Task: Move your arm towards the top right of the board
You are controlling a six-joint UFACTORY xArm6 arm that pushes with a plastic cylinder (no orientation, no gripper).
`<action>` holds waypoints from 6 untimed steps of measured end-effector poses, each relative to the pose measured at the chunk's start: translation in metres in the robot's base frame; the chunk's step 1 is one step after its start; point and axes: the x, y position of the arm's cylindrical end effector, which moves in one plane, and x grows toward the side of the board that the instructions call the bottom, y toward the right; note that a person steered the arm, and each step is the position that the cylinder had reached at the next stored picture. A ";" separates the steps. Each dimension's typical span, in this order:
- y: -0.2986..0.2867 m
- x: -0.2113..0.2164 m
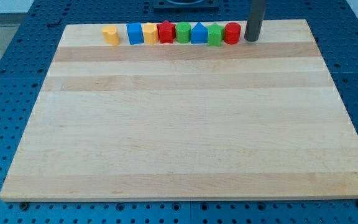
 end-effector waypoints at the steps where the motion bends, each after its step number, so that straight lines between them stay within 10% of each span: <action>1: 0.000 0.000; 6: 0.050 -0.047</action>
